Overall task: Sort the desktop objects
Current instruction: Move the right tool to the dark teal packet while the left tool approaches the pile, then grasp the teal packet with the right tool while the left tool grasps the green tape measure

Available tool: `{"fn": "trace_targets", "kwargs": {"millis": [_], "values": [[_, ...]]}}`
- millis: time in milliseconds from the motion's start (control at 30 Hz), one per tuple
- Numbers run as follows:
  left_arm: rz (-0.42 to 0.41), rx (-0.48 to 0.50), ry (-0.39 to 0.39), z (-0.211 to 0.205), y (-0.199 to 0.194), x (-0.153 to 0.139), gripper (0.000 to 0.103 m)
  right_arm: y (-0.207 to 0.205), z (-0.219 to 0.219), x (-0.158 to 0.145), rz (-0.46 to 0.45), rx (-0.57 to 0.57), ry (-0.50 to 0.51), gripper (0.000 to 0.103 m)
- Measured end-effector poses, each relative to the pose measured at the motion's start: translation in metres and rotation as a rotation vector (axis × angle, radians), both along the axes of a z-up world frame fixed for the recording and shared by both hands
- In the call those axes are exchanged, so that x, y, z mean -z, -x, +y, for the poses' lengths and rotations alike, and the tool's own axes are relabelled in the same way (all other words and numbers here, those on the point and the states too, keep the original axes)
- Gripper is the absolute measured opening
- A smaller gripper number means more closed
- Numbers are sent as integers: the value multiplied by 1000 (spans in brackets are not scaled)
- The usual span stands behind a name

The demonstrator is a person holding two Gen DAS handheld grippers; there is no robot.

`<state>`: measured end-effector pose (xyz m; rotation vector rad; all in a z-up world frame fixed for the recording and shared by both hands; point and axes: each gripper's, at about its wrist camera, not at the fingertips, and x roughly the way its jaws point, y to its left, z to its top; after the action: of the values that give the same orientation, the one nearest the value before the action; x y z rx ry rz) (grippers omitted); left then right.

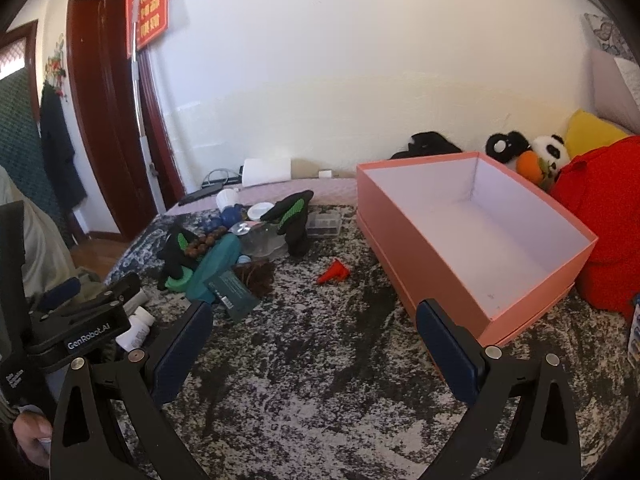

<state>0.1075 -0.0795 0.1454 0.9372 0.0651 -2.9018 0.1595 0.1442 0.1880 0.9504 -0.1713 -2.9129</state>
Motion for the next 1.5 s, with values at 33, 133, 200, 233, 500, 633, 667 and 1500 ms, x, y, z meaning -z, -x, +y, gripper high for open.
{"fn": "trace_targets", "kwargs": {"millis": [33,133,200,233,500,633,667,1500], "values": [[-4,0,-2,-3,3,4,103,3,-1,2,-2,-5,5,103],[-31,-8,-17,-14,17,17,103,22,-7,11,-25,7,-5,103],[-55,-36,-33,-27,27,29,103,37,-14,18,-42,10,-25,103],[-52,-43,-36,-32,31,36,103,45,-18,22,-51,7,-37,103],[-60,-89,-24,-54,52,75,103,116,-67,83,-93,-169,-62,103],[-6,-59,-58,-54,57,82,103,135,-96,112,-107,-249,-149,103],[-1,-51,-64,-54,61,84,103,140,-103,117,-108,-262,-177,103],[-147,-70,-243,-92,175,139,62,217,-130,176,-202,-348,-197,47]]}}
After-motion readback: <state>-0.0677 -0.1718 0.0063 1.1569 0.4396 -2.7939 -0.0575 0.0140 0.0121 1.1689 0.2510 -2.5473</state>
